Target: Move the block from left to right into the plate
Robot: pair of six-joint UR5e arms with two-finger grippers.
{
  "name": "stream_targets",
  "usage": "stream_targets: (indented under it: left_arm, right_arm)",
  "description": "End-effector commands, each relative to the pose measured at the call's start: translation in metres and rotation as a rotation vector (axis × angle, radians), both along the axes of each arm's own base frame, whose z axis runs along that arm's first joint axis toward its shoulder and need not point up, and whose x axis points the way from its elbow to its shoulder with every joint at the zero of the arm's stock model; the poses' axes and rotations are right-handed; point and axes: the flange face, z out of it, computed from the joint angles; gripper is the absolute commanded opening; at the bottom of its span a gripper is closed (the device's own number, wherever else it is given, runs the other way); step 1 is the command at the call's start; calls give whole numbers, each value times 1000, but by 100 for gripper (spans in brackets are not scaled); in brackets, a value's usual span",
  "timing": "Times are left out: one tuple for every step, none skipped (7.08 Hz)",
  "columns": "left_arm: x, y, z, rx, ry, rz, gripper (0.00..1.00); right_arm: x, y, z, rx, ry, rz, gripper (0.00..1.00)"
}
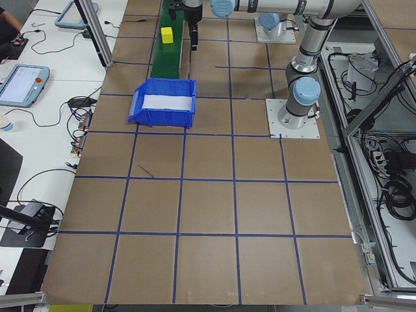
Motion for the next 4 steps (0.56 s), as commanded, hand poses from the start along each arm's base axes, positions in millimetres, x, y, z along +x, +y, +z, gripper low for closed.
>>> stream_targets:
  left_arm:
    - [0, 0, 0, 0, 1, -1, 100]
    - [0, 0, 0, 0, 1, -1, 100]
    - [-1, 0, 0, 0, 3, -1, 100]
    - [0, 0, 0, 2, 2, -1, 100]
  right_arm:
    - [-94, 84, -32, 53, -46, -167, 10]
    - [-124, 119, -52, 68, -70, -205, 10]
    - [-147, 143, -57, 71, -76, -232, 10]
    - [-165, 159, -58, 66, -74, -260, 13]
